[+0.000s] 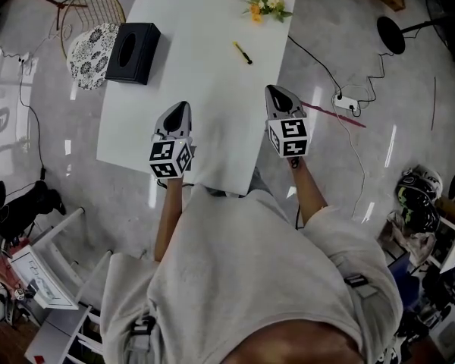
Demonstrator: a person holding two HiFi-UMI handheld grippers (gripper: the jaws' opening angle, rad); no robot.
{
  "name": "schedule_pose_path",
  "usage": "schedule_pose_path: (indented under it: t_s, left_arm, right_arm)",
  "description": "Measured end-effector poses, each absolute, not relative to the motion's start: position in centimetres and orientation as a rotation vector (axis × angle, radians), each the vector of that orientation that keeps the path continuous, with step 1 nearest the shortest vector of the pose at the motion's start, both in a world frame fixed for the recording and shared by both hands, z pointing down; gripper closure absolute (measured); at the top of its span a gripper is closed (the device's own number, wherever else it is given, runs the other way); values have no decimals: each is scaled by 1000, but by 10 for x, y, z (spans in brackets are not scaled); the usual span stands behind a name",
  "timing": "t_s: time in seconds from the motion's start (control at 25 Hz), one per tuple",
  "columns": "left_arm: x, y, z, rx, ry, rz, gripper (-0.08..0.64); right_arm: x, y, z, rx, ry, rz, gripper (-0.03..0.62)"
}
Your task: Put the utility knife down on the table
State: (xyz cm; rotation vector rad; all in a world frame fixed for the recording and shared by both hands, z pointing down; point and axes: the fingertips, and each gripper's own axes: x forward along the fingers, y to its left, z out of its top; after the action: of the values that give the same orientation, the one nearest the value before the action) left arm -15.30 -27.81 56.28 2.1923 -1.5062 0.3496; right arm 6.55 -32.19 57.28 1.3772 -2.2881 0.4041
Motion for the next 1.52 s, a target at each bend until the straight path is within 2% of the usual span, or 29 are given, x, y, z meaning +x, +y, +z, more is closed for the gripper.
schedule_pose_path:
  t_s: [0.88,1.52]
  left_arm:
    - [-162,-277,485,2293,-1645,224,540]
    - [-164,-293,445,2358,-1718,170,540]
  right_arm:
    - [54,-315,472,1459,-2431,185,561]
    - [58,-319,459,1490,-2462,186,561]
